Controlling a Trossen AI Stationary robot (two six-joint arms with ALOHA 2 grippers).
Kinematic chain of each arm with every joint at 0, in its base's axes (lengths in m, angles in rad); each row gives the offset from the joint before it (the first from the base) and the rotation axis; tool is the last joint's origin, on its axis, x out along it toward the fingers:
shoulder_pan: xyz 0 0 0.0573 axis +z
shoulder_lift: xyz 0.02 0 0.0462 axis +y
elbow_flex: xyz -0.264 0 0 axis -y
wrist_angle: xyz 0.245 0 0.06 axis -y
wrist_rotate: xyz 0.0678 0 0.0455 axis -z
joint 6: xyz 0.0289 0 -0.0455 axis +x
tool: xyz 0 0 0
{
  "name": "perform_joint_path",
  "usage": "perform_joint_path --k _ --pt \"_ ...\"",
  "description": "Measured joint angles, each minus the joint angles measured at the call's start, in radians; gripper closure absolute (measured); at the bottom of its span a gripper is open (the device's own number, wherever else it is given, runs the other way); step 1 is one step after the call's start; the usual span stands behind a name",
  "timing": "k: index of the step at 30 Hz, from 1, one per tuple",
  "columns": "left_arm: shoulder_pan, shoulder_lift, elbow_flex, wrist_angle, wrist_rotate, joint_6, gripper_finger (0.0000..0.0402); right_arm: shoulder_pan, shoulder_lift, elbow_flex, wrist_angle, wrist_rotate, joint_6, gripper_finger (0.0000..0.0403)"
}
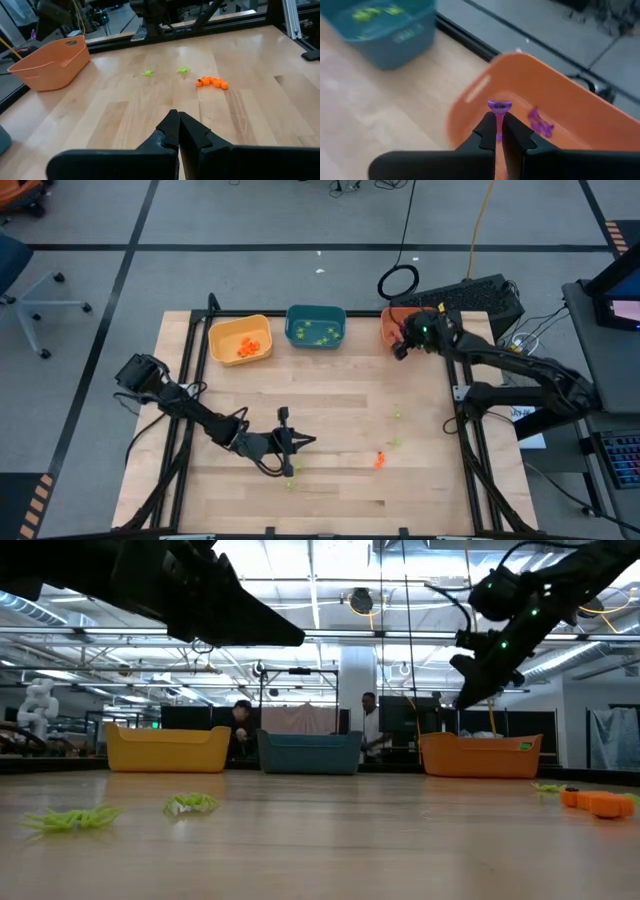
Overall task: Sort Halloween decoration
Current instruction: Put the violet witch hat toy into the orange bin
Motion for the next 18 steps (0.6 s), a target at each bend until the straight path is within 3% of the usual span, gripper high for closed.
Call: perform_joint_path --k 6,18 --pt "0.0 0.0 0.0 0.0 0.0 -0.001 0.0395 -0.141 0.109 0.096 -0.097 -0.1 -0.003 0.0403" --pt "0.0 0.0 0.0 -0.002 0.0 -0.001 0.0395 -0.232 0.421 0.34 -0.312 -0.101 -0.009 0.0403"
